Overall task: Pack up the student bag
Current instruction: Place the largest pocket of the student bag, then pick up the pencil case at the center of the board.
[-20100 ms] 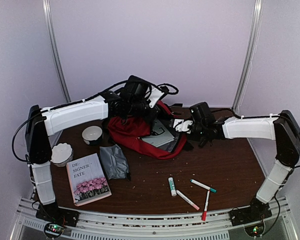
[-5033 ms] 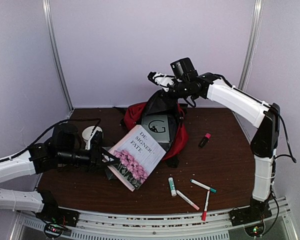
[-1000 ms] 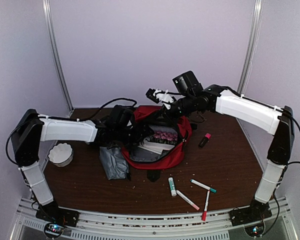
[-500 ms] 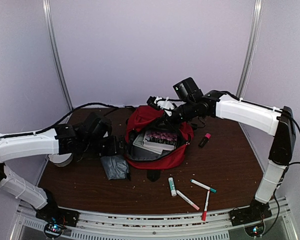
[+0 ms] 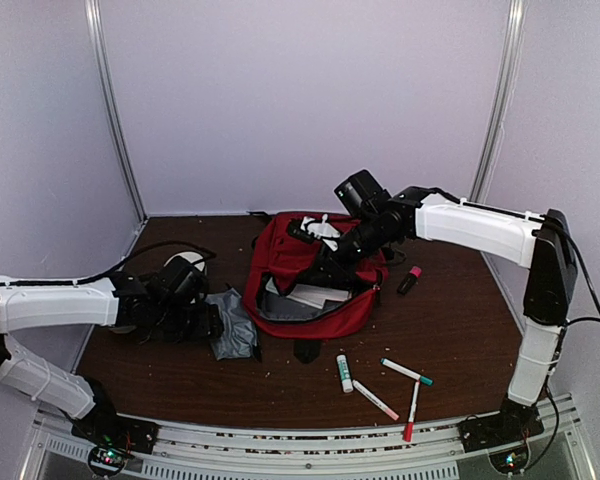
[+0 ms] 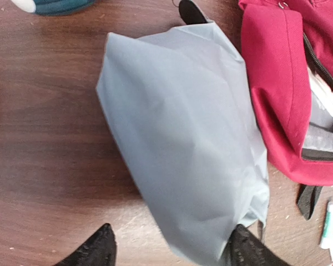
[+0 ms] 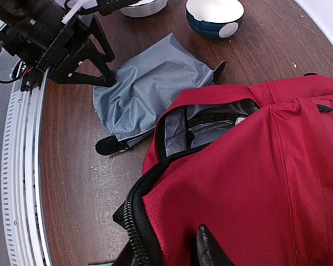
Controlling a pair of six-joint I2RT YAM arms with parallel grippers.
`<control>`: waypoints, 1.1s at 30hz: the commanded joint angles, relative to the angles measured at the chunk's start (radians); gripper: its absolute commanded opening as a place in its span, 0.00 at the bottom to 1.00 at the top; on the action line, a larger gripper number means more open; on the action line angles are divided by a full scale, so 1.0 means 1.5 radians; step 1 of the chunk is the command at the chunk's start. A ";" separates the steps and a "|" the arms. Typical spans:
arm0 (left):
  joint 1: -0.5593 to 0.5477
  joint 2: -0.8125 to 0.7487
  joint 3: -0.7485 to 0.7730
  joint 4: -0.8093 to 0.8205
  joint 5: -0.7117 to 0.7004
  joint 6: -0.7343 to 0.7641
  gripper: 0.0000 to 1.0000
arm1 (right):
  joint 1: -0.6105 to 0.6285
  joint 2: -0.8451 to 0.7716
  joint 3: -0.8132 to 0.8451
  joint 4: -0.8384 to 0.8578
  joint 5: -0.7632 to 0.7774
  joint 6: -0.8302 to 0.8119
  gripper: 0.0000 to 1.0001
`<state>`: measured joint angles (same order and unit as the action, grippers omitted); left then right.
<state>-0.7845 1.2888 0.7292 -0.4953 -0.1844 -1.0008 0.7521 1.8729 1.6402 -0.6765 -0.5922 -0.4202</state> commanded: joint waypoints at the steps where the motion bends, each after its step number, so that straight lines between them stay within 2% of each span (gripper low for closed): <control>1: 0.005 0.016 -0.002 0.063 0.030 0.001 0.55 | -0.001 0.001 0.037 -0.038 -0.057 -0.011 0.33; 7: 0.005 -0.014 0.014 0.034 0.020 0.025 0.08 | -0.001 -0.013 0.060 -0.073 -0.118 -0.012 0.51; 9: 0.006 -0.032 0.028 0.009 0.014 0.036 0.00 | -0.001 -0.021 0.066 -0.079 -0.138 -0.005 0.53; 12: 0.006 -0.062 0.040 -0.009 0.032 0.061 0.00 | -0.001 -0.034 0.065 -0.069 -0.159 0.018 0.54; 18: -0.001 -0.093 0.047 -0.014 0.201 0.169 0.00 | -0.001 -0.034 0.063 -0.061 -0.165 0.027 0.54; 22: -0.027 -0.145 0.035 -0.019 0.245 0.198 0.00 | -0.001 -0.028 0.061 -0.063 -0.164 0.020 0.54; 25: -0.028 -0.181 0.037 0.005 0.324 0.214 0.00 | -0.001 -0.026 0.062 -0.084 -0.195 -0.009 0.54; 27: -0.028 -0.195 0.060 0.011 0.374 0.226 0.00 | 0.000 -0.029 0.069 -0.129 -0.242 -0.068 0.54; 30: -0.029 -0.206 0.112 0.000 0.411 0.249 0.00 | 0.000 -0.040 0.081 -0.251 -0.326 -0.248 0.56; 33: -0.029 -0.195 0.156 -0.012 0.458 0.283 0.00 | 0.002 -0.058 0.086 -0.321 -0.330 -0.363 0.57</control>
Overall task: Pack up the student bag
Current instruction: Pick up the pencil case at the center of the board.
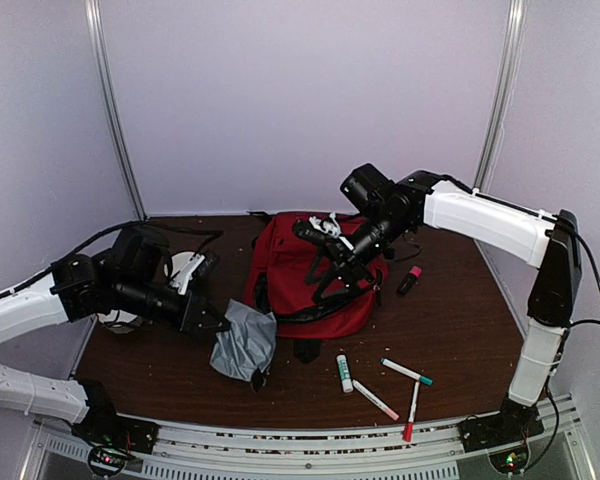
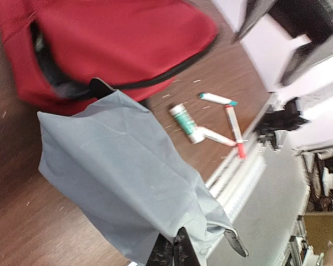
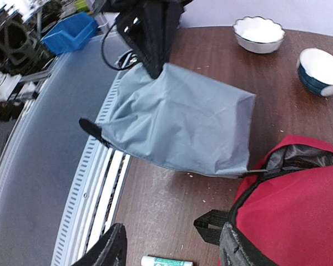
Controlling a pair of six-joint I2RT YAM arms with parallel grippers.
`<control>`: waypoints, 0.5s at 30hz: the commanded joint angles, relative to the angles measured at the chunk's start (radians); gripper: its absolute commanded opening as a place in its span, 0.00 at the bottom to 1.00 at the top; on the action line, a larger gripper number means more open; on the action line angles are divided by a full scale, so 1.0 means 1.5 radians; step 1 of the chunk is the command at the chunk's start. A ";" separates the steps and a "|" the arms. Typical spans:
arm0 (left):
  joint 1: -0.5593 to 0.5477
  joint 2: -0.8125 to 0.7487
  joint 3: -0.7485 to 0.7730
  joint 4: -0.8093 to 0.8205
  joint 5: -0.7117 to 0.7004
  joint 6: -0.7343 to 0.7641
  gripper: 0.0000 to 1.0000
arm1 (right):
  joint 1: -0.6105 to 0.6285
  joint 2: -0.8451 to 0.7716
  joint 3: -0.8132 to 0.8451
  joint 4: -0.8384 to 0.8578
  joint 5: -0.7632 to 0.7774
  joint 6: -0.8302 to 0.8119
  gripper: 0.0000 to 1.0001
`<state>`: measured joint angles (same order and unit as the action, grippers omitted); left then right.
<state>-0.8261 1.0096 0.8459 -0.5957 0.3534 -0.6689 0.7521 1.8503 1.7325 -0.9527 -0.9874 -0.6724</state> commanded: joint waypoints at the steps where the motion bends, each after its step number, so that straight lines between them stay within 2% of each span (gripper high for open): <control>1: -0.001 -0.001 0.089 0.048 0.107 0.072 0.00 | 0.004 -0.051 0.024 -0.147 -0.058 -0.208 0.57; 4: -0.001 0.037 0.123 0.031 0.132 0.098 0.00 | 0.014 -0.083 -0.002 -0.106 -0.017 -0.186 0.57; 7: 0.000 0.064 0.148 0.048 0.181 0.104 0.00 | 0.042 -0.140 -0.081 0.026 0.069 -0.102 0.57; 10: 0.008 0.079 0.163 0.072 0.212 0.103 0.00 | 0.076 -0.209 -0.181 0.132 0.150 -0.098 0.58; 15: 0.027 0.094 0.172 0.107 0.254 0.084 0.00 | 0.098 -0.224 -0.206 0.119 0.171 -0.127 0.61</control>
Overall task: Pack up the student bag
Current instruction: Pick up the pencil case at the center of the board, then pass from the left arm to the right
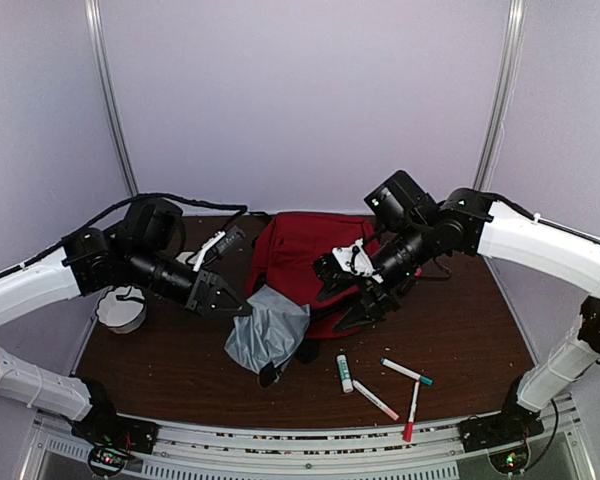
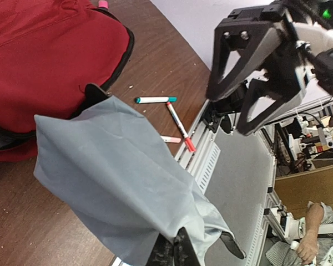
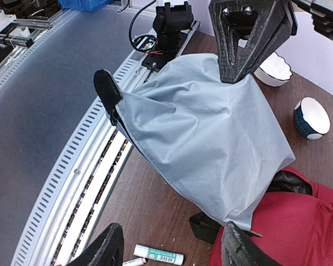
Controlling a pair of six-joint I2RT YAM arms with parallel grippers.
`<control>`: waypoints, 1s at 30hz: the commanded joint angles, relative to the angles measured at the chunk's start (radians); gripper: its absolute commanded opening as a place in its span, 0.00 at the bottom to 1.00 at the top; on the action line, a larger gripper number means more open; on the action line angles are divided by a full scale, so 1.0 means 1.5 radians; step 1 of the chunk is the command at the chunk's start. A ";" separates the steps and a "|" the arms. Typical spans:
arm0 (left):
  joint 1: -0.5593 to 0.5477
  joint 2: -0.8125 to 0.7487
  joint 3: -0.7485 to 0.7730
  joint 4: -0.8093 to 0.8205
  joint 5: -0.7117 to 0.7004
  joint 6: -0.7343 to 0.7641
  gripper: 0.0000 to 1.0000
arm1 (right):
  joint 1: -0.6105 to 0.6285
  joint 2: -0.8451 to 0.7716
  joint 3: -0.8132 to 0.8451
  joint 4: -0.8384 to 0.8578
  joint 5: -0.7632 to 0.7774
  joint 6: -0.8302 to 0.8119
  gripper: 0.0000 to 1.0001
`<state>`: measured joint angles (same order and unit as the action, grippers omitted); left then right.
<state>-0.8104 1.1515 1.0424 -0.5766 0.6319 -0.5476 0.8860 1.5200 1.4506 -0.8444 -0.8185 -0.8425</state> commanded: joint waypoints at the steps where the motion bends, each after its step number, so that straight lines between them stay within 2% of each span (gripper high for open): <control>1: 0.021 0.002 0.039 0.102 0.075 -0.002 0.00 | 0.016 -0.005 -0.020 0.047 0.067 -0.017 0.61; 10: 0.075 0.017 0.018 0.175 0.128 -0.084 0.00 | 0.097 0.007 -0.023 0.149 0.249 0.053 0.61; 18: 0.105 0.015 0.010 0.196 0.153 -0.126 0.00 | 0.142 0.005 -0.053 0.206 0.351 0.063 0.62; 23: 0.129 0.016 -0.008 0.226 0.163 -0.165 0.00 | 0.185 0.007 -0.080 0.255 0.467 0.055 0.63; 26: 0.135 0.016 -0.014 0.243 0.168 -0.181 0.00 | 0.194 0.011 -0.081 0.298 0.519 0.075 0.59; 30: 0.136 0.015 -0.018 0.253 0.172 -0.188 0.00 | 0.199 0.025 -0.075 0.359 0.585 0.103 0.49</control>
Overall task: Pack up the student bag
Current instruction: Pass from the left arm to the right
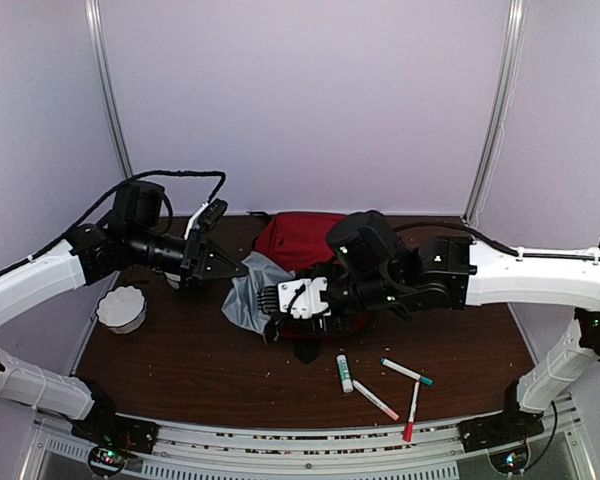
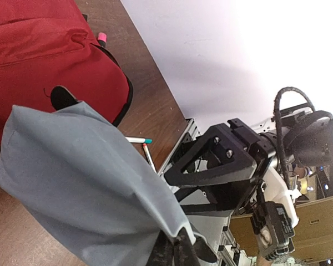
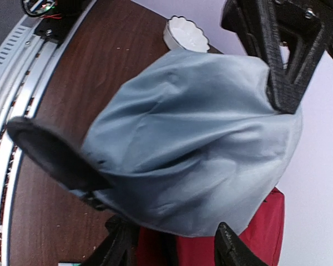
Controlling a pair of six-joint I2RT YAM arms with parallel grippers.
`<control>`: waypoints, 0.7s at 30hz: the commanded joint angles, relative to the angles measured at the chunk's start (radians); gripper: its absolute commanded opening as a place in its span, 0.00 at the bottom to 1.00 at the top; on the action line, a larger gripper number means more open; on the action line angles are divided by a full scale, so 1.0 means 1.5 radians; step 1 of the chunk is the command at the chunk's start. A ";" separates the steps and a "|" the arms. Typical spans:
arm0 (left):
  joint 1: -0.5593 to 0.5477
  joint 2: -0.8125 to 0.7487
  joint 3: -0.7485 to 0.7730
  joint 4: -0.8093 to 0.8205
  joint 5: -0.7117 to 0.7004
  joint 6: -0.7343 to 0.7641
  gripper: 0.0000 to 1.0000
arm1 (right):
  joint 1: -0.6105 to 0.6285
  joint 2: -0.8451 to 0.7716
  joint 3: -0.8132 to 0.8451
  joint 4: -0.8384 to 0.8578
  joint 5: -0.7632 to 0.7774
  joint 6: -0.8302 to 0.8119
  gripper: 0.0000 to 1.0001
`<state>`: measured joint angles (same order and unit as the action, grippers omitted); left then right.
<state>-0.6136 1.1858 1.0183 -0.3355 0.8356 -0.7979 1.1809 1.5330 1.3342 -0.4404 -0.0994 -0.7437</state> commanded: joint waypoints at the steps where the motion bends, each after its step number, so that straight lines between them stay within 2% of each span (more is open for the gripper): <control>1: 0.005 -0.008 -0.003 0.096 0.037 -0.023 0.00 | 0.002 0.020 0.003 0.097 0.110 0.040 0.47; 5: 0.009 -0.010 -0.017 0.113 0.039 -0.034 0.00 | 0.008 0.031 0.002 0.099 0.097 0.036 0.39; 7: 0.014 -0.013 -0.020 0.112 0.041 -0.035 0.00 | 0.014 0.027 0.000 0.079 0.067 0.027 0.41; 10: 0.022 -0.018 -0.020 0.108 0.042 -0.034 0.00 | 0.017 0.021 -0.007 0.042 0.011 0.003 0.51; 14: 0.032 -0.022 -0.022 0.098 0.045 -0.031 0.00 | 0.019 0.013 -0.023 0.013 -0.035 -0.026 0.53; 18: 0.035 -0.023 -0.021 0.097 0.050 -0.033 0.00 | 0.020 0.019 -0.018 0.028 -0.026 -0.012 0.53; 21: 0.035 -0.027 -0.022 0.097 0.050 -0.035 0.00 | 0.026 0.029 -0.006 0.063 0.018 0.011 0.51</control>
<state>-0.5682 1.1847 0.9813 -0.2813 0.8654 -0.8440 1.2057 1.5749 1.3060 -0.3939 -0.1139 -0.7589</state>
